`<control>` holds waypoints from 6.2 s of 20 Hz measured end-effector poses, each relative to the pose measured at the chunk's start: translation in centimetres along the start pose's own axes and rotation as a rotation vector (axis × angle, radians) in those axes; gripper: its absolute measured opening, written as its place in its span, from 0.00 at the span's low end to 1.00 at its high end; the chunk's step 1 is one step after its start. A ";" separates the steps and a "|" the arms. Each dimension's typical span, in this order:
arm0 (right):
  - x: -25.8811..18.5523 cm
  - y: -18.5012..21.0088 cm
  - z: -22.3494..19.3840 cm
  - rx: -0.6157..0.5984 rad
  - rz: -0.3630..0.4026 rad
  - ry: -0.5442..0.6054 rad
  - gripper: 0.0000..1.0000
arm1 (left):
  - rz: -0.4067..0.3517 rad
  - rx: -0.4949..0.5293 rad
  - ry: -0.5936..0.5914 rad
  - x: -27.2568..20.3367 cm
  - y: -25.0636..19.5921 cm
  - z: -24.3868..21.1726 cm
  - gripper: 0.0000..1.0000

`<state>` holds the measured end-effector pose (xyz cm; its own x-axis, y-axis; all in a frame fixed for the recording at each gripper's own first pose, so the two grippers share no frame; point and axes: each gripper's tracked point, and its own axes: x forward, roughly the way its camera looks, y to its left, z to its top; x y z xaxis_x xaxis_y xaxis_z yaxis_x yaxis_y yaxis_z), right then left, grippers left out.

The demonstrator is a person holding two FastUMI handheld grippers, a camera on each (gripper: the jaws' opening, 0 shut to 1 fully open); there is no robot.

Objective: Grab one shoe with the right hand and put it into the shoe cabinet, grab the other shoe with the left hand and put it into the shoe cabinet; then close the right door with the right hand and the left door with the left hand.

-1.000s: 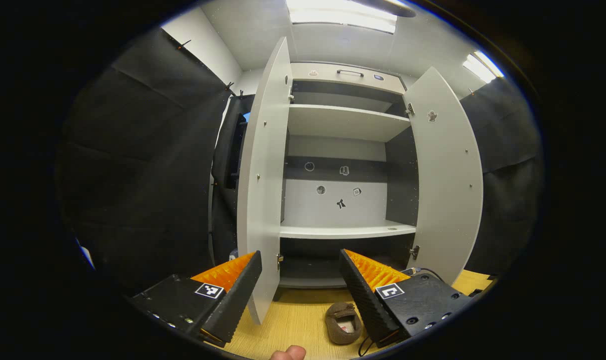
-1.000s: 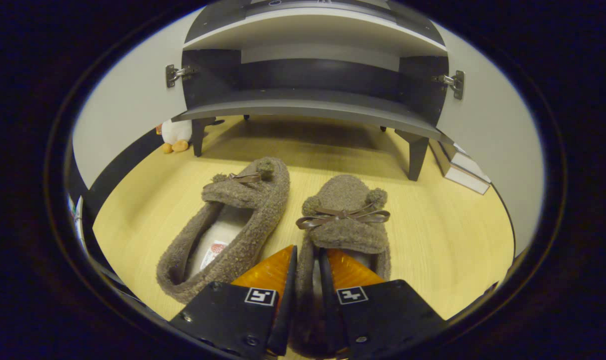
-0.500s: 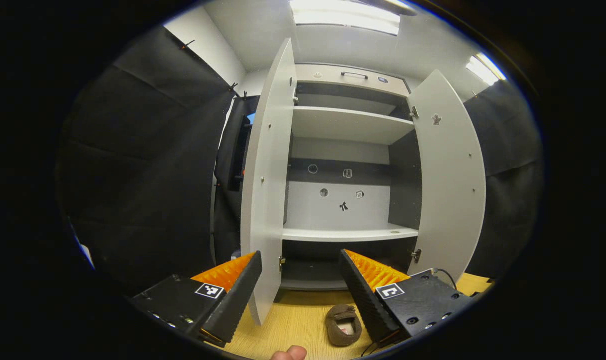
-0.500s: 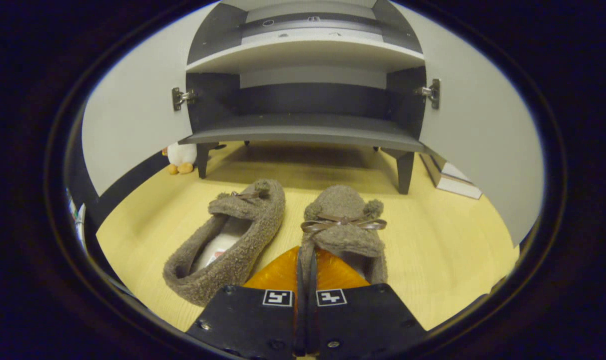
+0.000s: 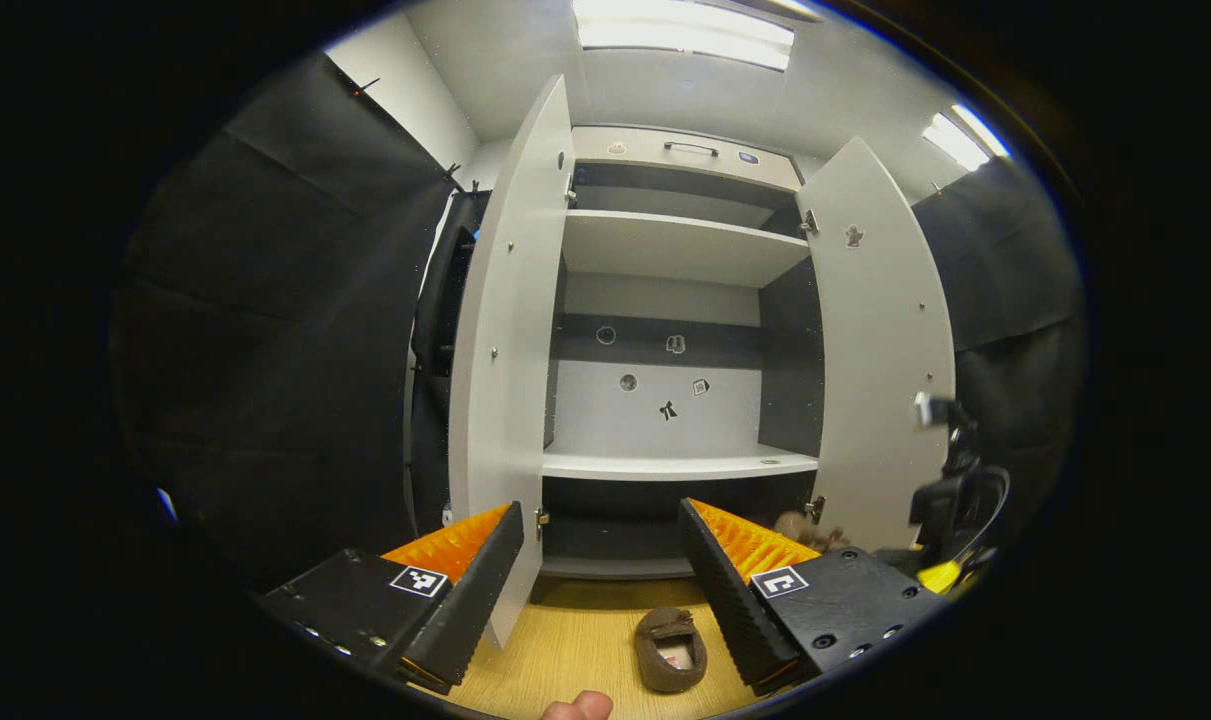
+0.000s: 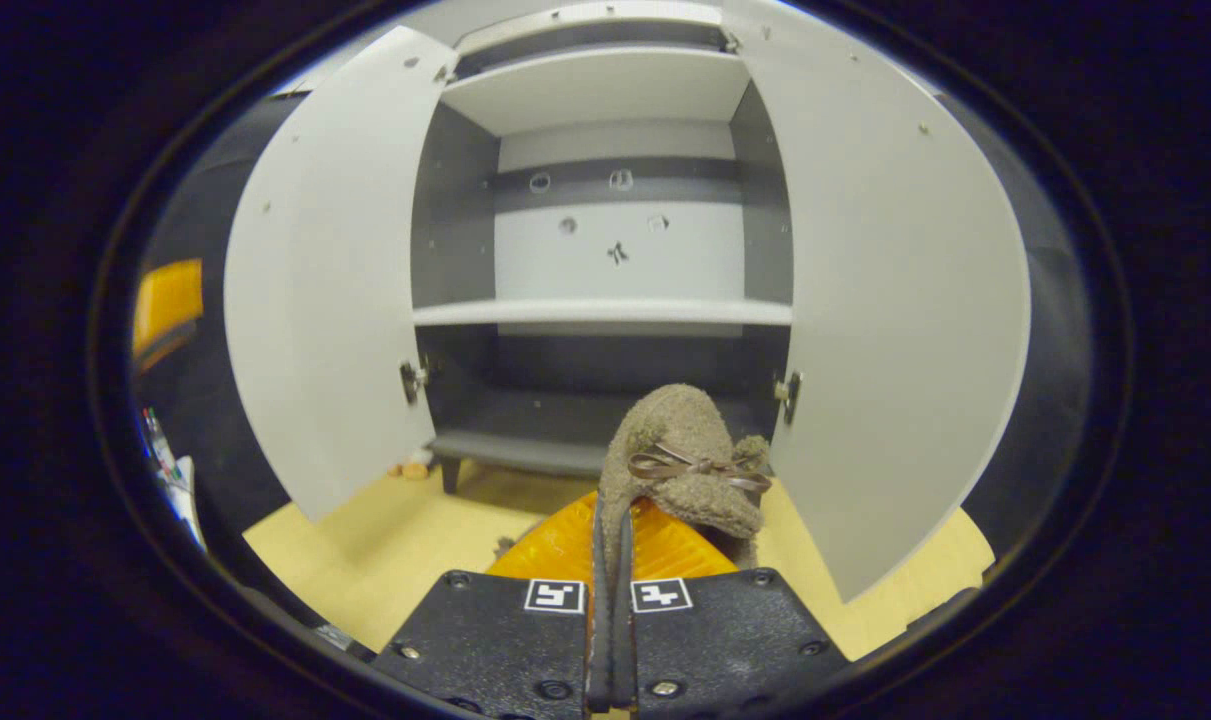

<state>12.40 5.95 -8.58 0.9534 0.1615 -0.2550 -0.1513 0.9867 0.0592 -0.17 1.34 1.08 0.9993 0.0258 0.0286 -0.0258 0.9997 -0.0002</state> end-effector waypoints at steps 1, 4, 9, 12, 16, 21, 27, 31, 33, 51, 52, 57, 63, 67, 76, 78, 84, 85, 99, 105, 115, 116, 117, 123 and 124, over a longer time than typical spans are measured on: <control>-0.2 0.5 2.4 -0.001 0.013 -0.030 0.04 | -0.005 -0.003 0.001 0.0 -0.3 -0.1 0.94; 1.1 1.2 8.9 -0.026 0.036 -0.085 0.04 | -0.020 -0.006 0.000 -0.1 -1.3 -0.2 0.94; 7.3 1.0 16.6 -0.107 0.003 -0.091 0.04 | -0.052 0.002 0.000 -0.5 -2.6 0.1 0.94; 12.7 0.5 18.8 -0.130 -0.038 -0.043 0.04 | -0.054 -0.002 0.009 -0.6 -2.7 -0.1 0.94; 20.1 -0.6 19.6 -0.137 -0.098 0.052 0.04 | -0.053 -0.005 0.003 -0.2 -2.3 0.1 0.94; 26.1 -1.6 17.0 -0.214 -0.160 0.199 0.04 | -0.040 -0.017 0.009 0.1 -1.4 -0.2 0.94; 28.4 -1.1 14.9 -0.251 -0.197 0.292 0.04 | -0.022 -0.010 0.031 0.4 -0.1 -1.0 0.94; 28.9 -1.3 15.1 -0.276 -0.212 0.292 0.12 | -0.010 -0.027 0.038 0.1 0.4 -1.4 0.94; 28.8 -1.4 15.0 -0.284 -0.225 0.297 0.12 | -0.009 -0.024 0.042 0.1 0.5 -1.4 0.94; 12.8 2.0 22.8 -0.170 -0.011 0.006 0.72 | -0.050 -0.018 0.028 -0.7 -1.2 -1.2 0.94; 10.9 1.5 23.1 -0.158 -0.010 -0.031 0.67 | -0.056 -0.016 0.026 -0.6 -1.4 -1.2 0.94; 3.3 -1.2 21.9 -0.111 -0.032 -0.205 0.78 | -0.087 -0.006 0.033 -0.1 -2.6 -1.4 0.94; -3.8 -3.5 16.8 -0.099 -0.095 -0.322 0.83 | -0.113 0.002 0.045 -0.3 -4.5 -1.8 0.94; -6.2 -3.7 11.5 -0.121 -0.112 -0.307 0.88 | -0.128 0.023 0.069 -0.5 -5.5 -2.8 0.94; -10.4 -4.8 0.0 -0.039 -0.156 -0.193 0.91 | -0.104 0.023 0.173 -2.1 -5.8 -6.6 0.94; -10.7 -5.2 -1.0 -0.021 -0.158 -0.173 0.91 | -0.099 0.009 0.203 -2.3 -5.8 -7.4 0.94; -11.9 -6.1 -0.5 -0.004 -0.171 -0.191 0.94 | -0.114 -0.037 0.325 -2.3 -5.9 -11.0 0.94; -12.2 -5.9 -0.5 -0.010 -0.174 -0.192 0.93 | -0.128 -0.062 0.331 -1.5 -6.2 -11.1 0.94; -14.4 -8.5 -1.6 -0.069 -0.284 -0.142 0.94 | -0.129 -0.120 0.774 6.4 -4.4 -30.4 0.95; -13.7 -9.5 -3.0 -0.035 -0.312 -0.086 0.94 | -0.067 -0.145 0.844 7.5 -3.8 -34.3 0.95; -12.1 -9.2 -3.7 -0.061 -0.303 -0.052 0.94 | -0.102 -0.141 0.831 9.7 -4.9 -36.1 0.79; -12.0 -9.1 -3.6 -0.067 -0.300 -0.052 0.94 | -0.129 -0.155 0.840 9.5 -5.5 -36.0 0.75; -12.0 -8.9 -3.7 -0.071 -0.297 -0.054 0.94 | -0.140 -0.163 0.832 9.5 -5.9 -35.9 0.65; -11.8 -8.6 -4.0 -0.080 -0.267 -0.045 0.94 | -0.079 -0.134 0.804 9.9 -5.0 -35.8 0.01; -11.8 -8.4 -3.9 -0.081 -0.261 -0.046 0.94 | -0.084 -0.136 0.805 9.8 -5.1 -35.7 0.00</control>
<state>1.40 -4.22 -9.85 0.9735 -0.0974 -0.2069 0.0822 0.9933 -0.0807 10.79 -3.51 -34.34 0.7135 -0.1085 -0.6922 0.0025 0.9883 -0.1523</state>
